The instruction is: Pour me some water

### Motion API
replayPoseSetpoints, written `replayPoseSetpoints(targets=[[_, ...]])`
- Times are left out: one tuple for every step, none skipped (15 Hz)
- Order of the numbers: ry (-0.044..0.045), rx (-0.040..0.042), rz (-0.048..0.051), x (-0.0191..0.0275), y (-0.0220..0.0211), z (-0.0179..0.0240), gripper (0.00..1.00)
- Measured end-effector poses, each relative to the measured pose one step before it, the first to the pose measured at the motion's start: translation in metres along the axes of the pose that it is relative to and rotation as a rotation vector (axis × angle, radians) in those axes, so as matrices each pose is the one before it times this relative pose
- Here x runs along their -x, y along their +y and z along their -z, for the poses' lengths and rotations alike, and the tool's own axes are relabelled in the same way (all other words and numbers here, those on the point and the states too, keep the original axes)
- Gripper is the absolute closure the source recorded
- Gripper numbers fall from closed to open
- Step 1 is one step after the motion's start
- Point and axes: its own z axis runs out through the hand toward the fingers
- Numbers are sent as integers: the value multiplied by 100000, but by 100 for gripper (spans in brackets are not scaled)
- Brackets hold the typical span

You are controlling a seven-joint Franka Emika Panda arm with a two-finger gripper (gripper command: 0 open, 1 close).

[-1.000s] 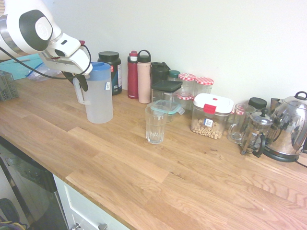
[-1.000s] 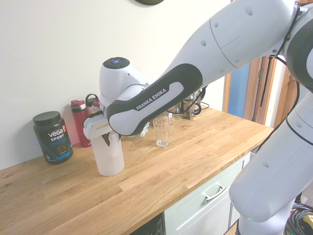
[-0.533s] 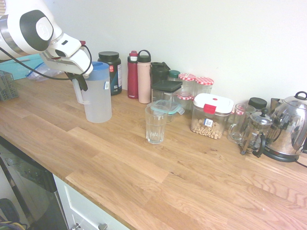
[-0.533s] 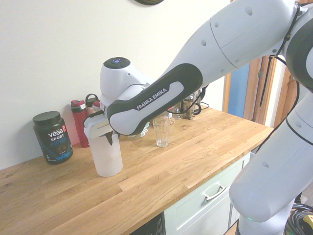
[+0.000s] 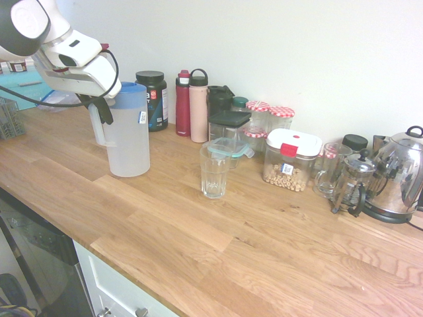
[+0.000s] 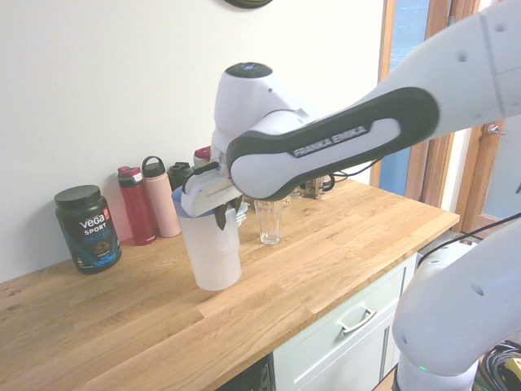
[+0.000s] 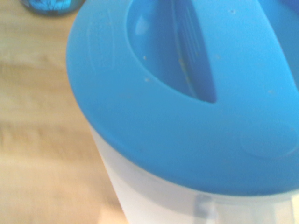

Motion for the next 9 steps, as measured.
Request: replayPoseSetpoints(targets=[[-608,1428,1088,-269,1726,1053,100],[-1160,1737,1245,-376,2138,524,100],[-2281,830,2007,-257,2121,331,100],[-1906,546,2230,-525,2261,254,100],[-885,520,1226,-772,2129,401,100],[-865,120,543,-1038,2189,544,100],[-907,-199,14,-1037,2187,272,100],[-685,-446,-286,-910,2003,149,100],[-754,-816,-238,-858,1928,25,100]])
